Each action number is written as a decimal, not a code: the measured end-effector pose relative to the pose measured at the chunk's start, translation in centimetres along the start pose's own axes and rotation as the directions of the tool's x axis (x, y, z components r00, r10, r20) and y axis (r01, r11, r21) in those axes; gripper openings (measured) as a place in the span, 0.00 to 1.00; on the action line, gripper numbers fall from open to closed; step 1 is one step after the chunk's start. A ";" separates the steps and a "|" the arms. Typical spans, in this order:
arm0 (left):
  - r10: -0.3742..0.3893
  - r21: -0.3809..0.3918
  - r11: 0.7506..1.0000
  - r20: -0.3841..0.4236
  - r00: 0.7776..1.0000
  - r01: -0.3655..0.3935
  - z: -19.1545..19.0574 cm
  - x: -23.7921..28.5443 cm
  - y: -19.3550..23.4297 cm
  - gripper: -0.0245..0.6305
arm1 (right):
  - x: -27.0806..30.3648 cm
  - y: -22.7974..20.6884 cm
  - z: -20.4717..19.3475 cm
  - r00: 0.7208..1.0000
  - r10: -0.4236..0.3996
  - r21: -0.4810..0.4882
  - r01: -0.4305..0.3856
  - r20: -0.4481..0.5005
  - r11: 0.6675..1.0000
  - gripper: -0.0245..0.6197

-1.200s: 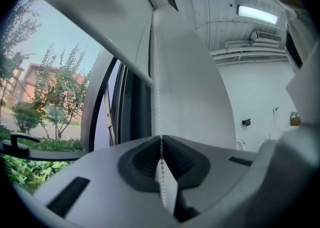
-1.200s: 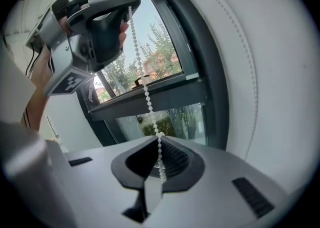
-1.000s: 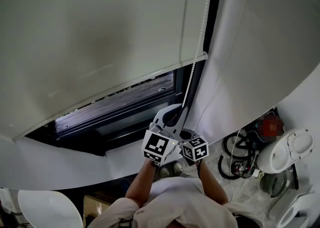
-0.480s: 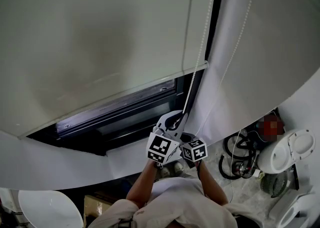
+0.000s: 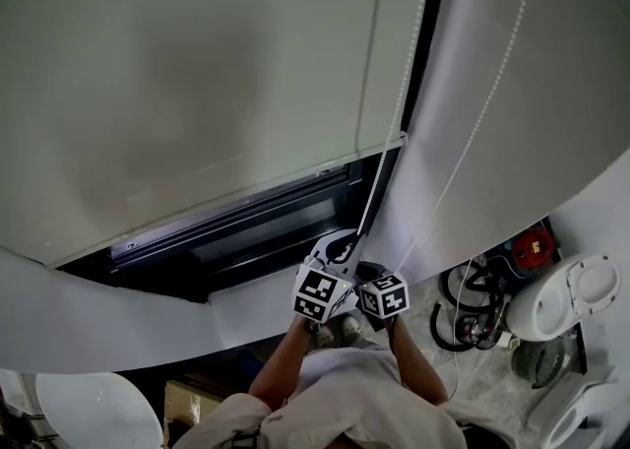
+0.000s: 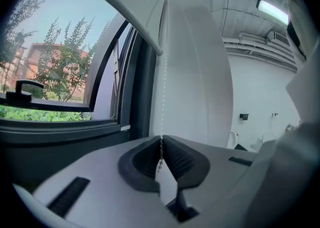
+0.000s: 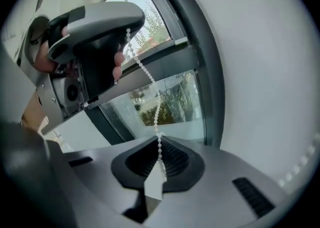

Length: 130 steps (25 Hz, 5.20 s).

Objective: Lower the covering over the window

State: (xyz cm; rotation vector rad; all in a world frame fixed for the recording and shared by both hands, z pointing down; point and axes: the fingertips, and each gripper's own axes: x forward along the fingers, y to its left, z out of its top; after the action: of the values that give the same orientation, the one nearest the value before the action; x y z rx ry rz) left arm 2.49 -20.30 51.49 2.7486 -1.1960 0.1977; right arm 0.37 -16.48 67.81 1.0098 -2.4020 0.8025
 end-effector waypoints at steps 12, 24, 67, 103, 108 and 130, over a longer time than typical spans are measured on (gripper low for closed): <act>0.002 -0.040 0.999 -0.065 0.998 -0.005 -3.8 0.4 0.4 0.07 | -2.6 1.1 4.1 0.992 0.003 -0.118 0.012 0.127 0.993 0.06; -0.040 -0.045 0.998 -0.082 0.996 0.037 -3.4 0.2 -0.4 0.07 | -4.9 3.4 7.3 0.993 -0.079 -0.532 0.116 0.091 0.839 0.23; -0.049 -0.062 0.997 -0.033 0.998 0.047 -3.7 -2.4 -2.3 0.07 | -23.0 11.5 30.7 0.717 0.125 -0.413 0.242 0.686 0.878 0.17; -0.005 -0.072 0.997 -0.143 0.990 -0.005 -8.0 -2.5 -1.3 0.07 | -13.9 7.1 24.9 0.793 0.080 -0.220 0.069 0.604 0.973 0.03; -0.002 -0.079 0.997 -0.141 0.990 -0.009 -8.2 -2.7 -1.1 0.07 | -11.9 6.0 23.3 0.819 0.067 -0.196 0.056 0.570 0.979 0.03; 0.024 -0.089 0.995 -0.158 0.987 -0.038 -8.3 -3.7 -0.2 0.07 | -2.9 1.5 13.7 0.944 0.020 -0.074 0.005 0.330 0.997 0.03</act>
State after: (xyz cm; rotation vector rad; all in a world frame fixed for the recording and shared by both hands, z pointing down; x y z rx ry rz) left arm -0.45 -16.00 59.02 2.5833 -1.1762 0.3469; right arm -0.86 -23.03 55.44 1.1863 -2.6942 0.5768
